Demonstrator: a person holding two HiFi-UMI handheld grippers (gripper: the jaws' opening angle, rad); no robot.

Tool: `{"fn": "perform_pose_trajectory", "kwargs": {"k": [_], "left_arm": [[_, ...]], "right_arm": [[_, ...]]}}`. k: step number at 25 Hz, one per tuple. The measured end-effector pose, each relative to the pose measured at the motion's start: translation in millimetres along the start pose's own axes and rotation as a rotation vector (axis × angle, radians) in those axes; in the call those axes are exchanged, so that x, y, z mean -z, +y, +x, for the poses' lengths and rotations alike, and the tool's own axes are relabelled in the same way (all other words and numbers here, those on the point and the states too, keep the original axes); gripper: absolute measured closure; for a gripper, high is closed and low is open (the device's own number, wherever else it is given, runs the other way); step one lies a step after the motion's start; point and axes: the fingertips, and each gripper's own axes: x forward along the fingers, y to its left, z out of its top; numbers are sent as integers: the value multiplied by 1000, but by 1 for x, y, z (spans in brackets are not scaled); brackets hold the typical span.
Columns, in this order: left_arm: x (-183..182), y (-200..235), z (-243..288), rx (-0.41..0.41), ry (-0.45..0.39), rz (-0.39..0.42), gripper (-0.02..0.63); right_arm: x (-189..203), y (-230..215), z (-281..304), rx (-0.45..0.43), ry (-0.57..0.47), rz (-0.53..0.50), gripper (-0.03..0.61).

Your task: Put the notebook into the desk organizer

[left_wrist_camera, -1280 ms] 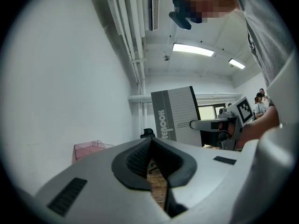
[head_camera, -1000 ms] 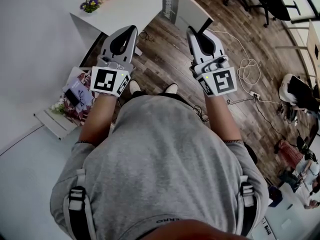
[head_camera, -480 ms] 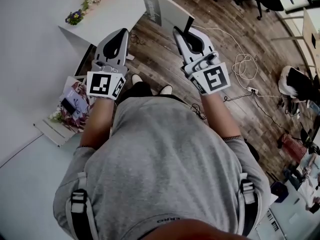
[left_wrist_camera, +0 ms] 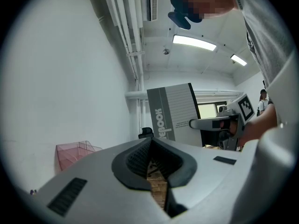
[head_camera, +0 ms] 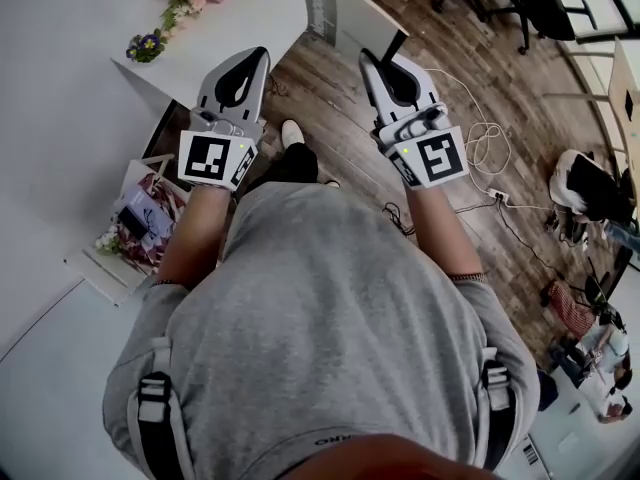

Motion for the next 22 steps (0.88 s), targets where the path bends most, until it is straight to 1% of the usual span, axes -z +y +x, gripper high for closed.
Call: {"fn": "perform_pose_trajectory", "kwargs": {"k": [4,8,11,15,22], "left_arm": [[3,32,31,7,-3,-21,594],[1,63,59,19,-9,-22,594],[1,84,75,25,-9,-21,594],[10,109,90,33,-4,-29,594],[18,140,118,4,15,-34,594]], "right_arm": [[0,-23,38,-4,17,-9,563],[0,-42,77,-4,23,-15,562],[2,-54,101,-7,36,-19,561],[7,-65,131,-7,45,-17,563],[13,-90,167,-25,47,-7,563]]}}
